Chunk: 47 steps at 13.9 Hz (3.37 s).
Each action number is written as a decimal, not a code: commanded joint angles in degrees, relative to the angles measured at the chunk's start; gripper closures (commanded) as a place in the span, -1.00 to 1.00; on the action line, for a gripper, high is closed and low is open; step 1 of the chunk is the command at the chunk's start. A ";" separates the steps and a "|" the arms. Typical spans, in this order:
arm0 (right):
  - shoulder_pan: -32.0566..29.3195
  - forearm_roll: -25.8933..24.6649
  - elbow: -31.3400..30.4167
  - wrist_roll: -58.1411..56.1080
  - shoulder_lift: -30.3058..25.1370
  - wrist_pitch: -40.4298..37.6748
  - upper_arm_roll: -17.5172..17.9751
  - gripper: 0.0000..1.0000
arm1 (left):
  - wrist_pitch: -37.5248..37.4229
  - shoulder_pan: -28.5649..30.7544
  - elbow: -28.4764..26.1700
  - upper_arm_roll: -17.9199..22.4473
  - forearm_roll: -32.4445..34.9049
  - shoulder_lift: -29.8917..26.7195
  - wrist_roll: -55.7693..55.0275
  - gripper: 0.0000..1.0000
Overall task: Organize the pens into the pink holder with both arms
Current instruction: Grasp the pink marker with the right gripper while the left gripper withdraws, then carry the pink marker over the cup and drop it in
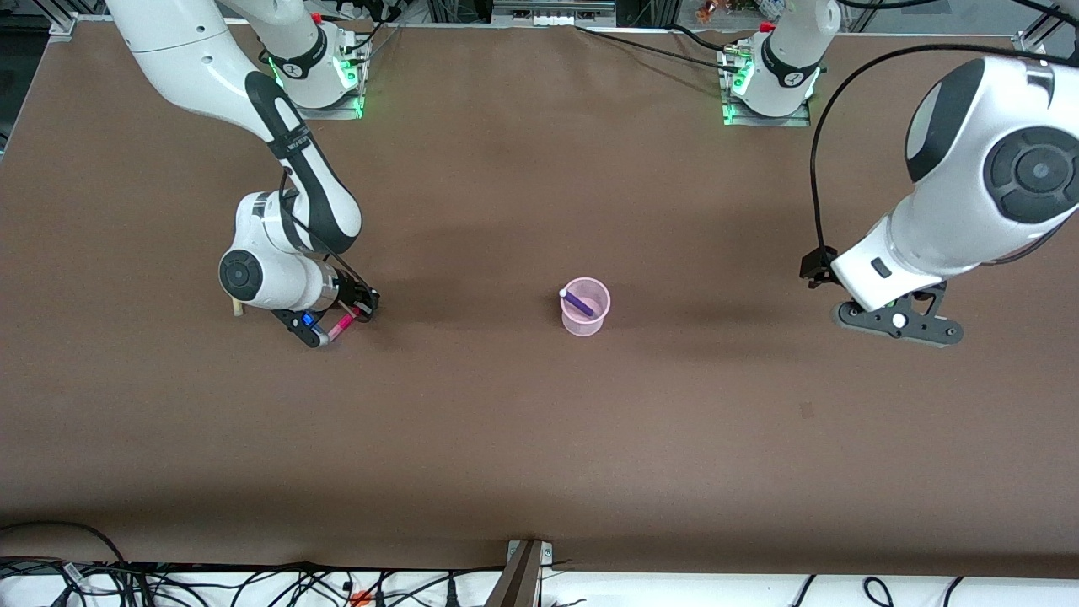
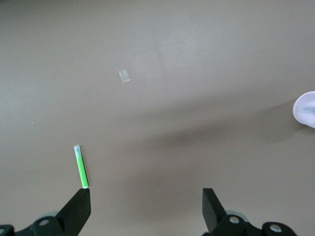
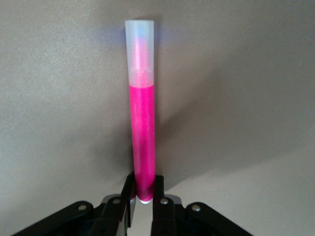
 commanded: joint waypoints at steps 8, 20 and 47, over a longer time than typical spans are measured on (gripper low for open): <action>0.31 18.16 14.69 14.68 -2.15 -19.40 8.46 1.00 | 2.10 -10.30 -7.36 19.24 -8.17 -14.25 -1.35 -1.00; 9.87 77.59 21.72 0.92 7.76 -16.78 11.99 1.00 | 11.99 -10.34 -21.91 23.70 -10.47 -23.96 -1.53 -1.00; 14.19 71.42 32.55 -7.19 14.21 -8.07 7.87 -1.00 | 9.43 -10.34 -20.93 23.87 -9.94 -23.08 -1.44 -1.00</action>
